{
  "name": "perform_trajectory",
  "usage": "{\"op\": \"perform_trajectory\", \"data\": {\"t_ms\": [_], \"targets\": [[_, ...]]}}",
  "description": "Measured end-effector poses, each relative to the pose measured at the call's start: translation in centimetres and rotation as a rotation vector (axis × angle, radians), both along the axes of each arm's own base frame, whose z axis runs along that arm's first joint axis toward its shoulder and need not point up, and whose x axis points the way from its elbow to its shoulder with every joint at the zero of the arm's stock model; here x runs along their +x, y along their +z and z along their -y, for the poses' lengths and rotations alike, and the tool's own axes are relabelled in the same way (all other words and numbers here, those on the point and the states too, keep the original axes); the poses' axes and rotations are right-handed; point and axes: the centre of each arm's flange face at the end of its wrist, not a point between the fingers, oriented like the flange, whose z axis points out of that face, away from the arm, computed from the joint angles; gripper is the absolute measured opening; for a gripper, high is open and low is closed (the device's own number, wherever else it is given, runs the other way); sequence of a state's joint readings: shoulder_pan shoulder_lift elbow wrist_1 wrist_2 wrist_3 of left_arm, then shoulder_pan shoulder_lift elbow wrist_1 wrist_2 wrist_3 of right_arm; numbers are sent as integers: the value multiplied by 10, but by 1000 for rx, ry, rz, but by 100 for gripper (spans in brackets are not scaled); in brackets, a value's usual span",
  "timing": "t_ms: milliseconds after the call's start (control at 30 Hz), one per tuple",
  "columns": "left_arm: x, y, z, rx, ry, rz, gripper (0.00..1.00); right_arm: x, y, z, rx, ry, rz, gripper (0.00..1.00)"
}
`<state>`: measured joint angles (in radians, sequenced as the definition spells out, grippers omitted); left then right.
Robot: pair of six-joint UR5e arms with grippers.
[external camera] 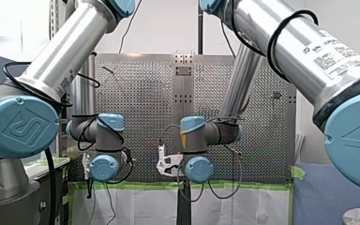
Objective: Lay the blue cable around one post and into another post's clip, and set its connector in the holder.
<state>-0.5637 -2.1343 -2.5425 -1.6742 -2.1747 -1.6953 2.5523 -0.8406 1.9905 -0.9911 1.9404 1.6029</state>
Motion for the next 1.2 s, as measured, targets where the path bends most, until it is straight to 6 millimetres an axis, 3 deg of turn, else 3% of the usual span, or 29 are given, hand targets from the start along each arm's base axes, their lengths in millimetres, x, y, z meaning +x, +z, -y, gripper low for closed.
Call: {"op": "perform_trajectory", "data": {"t_ms": [200, 633, 1200], "targets": [[1, 8, -8, -10, 0, 23, 0, 8, 0, -7, -4, 4, 15, 0], [19, 31, -27, -54, 22, 18, 0, 10, 44, -1, 7, -47, 62, 0], [82, 90, -17, -166, 44, 134, 0, 0, 107, 22, -15, -97, 94, 0]]}}
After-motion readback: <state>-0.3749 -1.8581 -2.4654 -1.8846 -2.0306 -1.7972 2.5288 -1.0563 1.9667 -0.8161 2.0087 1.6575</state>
